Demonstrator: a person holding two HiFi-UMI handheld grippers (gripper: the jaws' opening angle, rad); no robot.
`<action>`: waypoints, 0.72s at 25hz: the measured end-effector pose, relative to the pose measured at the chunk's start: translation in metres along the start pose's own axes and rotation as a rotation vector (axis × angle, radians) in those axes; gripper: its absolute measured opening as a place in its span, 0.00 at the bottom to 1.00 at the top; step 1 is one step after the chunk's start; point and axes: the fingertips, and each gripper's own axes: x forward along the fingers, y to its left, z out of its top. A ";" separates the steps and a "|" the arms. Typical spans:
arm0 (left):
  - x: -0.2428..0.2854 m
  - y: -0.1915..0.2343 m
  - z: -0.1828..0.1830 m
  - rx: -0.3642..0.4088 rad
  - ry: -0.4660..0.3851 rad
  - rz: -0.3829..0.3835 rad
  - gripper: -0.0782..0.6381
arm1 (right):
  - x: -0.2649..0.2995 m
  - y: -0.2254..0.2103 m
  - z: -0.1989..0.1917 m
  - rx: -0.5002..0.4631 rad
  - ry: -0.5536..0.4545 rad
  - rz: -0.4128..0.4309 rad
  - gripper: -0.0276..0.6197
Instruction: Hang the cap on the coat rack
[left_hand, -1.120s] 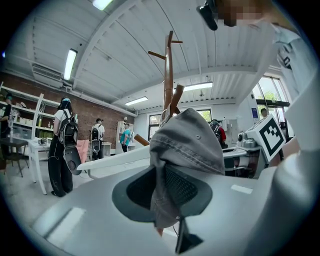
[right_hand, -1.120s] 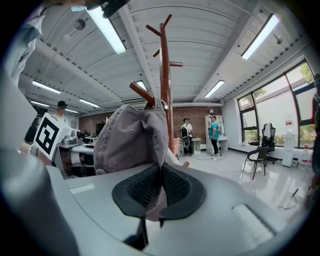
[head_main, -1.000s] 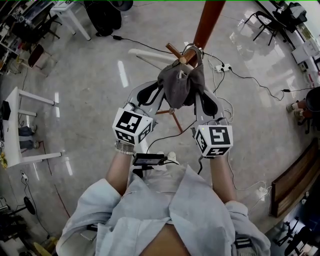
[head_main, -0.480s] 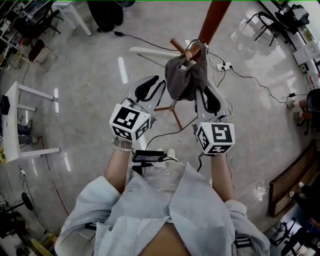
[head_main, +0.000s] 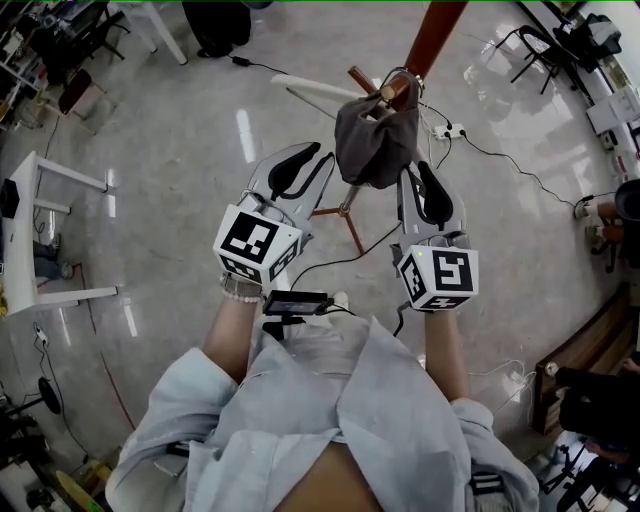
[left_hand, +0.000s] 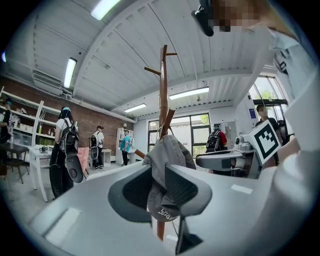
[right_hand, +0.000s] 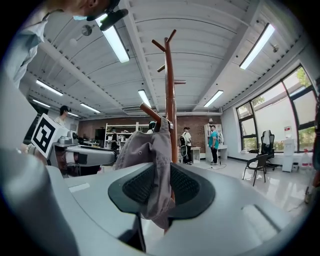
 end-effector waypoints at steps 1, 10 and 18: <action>-0.002 -0.001 0.003 0.007 -0.007 0.000 0.19 | -0.002 0.000 0.003 -0.002 -0.009 -0.002 0.18; -0.026 -0.007 0.031 0.021 -0.059 0.029 0.18 | -0.023 0.010 0.024 -0.030 -0.054 -0.005 0.12; -0.042 -0.014 0.042 0.030 -0.077 0.028 0.13 | -0.031 0.027 0.040 -0.053 -0.081 0.032 0.05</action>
